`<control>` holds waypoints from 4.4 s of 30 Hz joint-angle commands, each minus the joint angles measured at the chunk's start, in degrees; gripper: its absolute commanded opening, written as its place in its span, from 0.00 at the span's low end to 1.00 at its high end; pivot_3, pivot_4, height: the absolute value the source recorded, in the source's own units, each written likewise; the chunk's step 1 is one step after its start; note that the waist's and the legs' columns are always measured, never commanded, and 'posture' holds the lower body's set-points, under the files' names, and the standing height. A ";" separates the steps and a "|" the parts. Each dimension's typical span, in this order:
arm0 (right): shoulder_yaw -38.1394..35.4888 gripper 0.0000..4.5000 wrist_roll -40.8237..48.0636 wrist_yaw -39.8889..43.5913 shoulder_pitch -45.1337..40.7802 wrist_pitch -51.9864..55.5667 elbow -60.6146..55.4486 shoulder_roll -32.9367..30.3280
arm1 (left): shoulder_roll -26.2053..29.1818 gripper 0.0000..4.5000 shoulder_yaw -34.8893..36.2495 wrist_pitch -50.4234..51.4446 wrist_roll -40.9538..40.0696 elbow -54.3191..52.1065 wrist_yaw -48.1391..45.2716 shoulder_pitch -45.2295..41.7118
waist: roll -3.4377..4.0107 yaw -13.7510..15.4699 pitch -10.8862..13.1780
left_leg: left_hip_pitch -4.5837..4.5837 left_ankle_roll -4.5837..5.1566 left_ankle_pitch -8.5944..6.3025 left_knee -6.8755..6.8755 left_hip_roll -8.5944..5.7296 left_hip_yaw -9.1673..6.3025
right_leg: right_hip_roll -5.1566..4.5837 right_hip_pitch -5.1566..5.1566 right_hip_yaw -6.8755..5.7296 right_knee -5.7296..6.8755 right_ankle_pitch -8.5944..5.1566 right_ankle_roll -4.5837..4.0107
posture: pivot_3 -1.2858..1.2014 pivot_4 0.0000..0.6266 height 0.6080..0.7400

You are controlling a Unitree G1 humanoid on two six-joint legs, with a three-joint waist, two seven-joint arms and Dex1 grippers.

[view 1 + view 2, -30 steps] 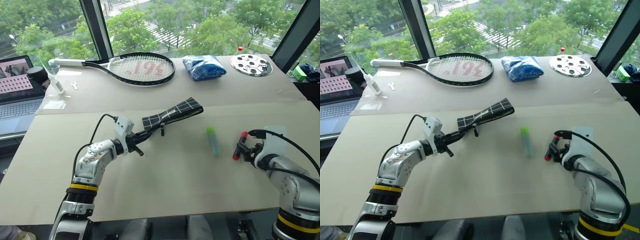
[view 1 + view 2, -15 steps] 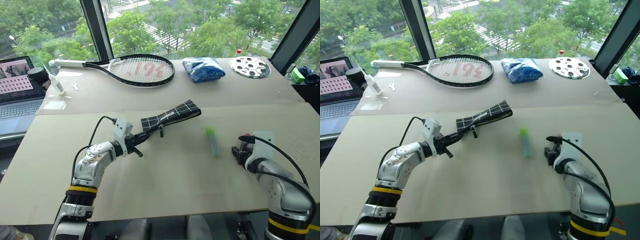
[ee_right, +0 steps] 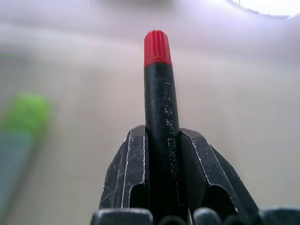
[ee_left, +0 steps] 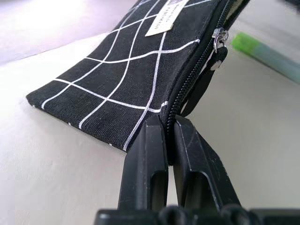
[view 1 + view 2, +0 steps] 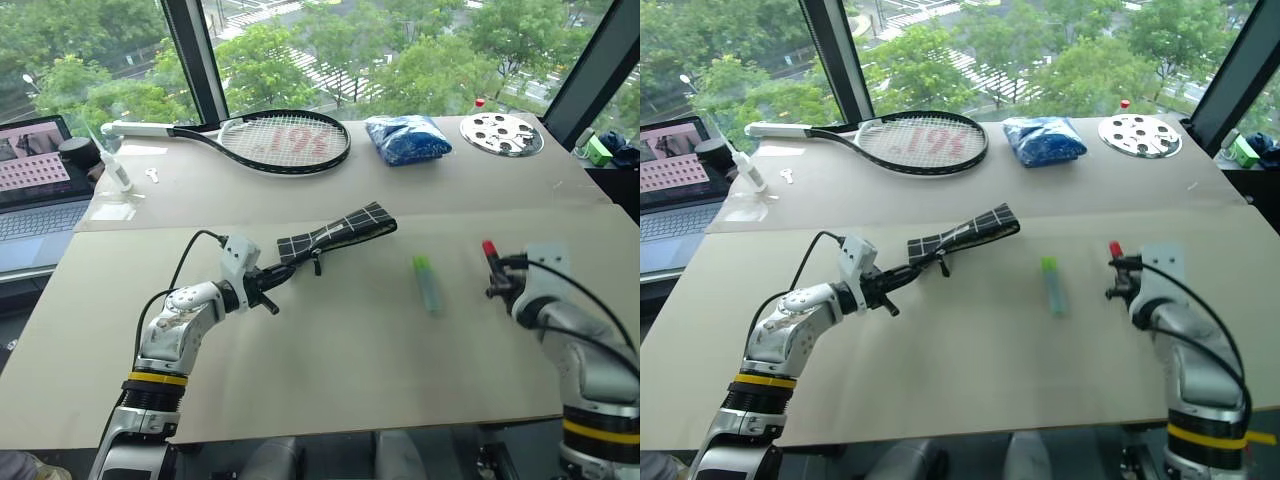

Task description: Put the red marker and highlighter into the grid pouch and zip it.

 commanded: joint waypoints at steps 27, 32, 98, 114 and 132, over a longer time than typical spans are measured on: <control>24.76 0.13 -24.10 21.21 -13.35 -34.43 8.95 -10.18 | 1.39 0.00 -2.07 0.70 0.11 -4.15 -1.53 0.09 | -0.35 0.57 0.16 | -0.08 0.09 -0.06 -0.05 -0.04 -0.15 | -0.05 0.04 -0.06 -0.63 0.06 0.05 | 0.52 0.24 1.00; 28.45 0.13 -29.17 20.91 -17.47 -37.39 12.52 -7.61 | 1.23 0.00 -2.03 0.73 0.05 -4.13 -1.38 -0.01 | -0.35 0.47 0.16 | -0.08 0.09 -0.06 -0.05 -0.03 -0.06 | -0.04 0.02 -0.06 -0.62 0.07 0.04 | 0.52 0.24 1.00; 7.74 0.63 -1.88 -6.24 3.72 16.83 2.30 12.89 | -0.68 0.00 -0.18 2.38 -0.26 -3.60 1.19 0.16 | -0.32 1.09 0.15 | -0.06 0.12 -0.11 -0.03 -0.03 -0.38 | -0.04 -0.01 -0.01 -0.63 0.14 0.00 | 0.52 0.24 1.00; 6.37 0.23 -0.18 -1.62 -1.13 7.84 2.99 8.91 | -0.54 0.00 0.22 2.48 -0.52 -3.87 1.62 0.44 | -0.31 1.09 0.15 | 0.00 0.12 -0.10 -0.01 -0.04 -0.36 | -0.03 0.09 -0.02 -0.62 0.15 0.00 | 0.52 0.24 1.00; 18.88 0.23 -0.19 17.24 -9.06 -1.29 -4.75 -7.71 | -1.41 0.00 -0.12 2.48 -0.53 -4.96 2.36 1.24 | -0.28 1.06 0.20 | -0.08 0.14 -0.11 -0.04 -0.02 -0.27 | -0.04 0.05 -0.10 -0.69 0.14 0.02 | 0.52 0.24 1.00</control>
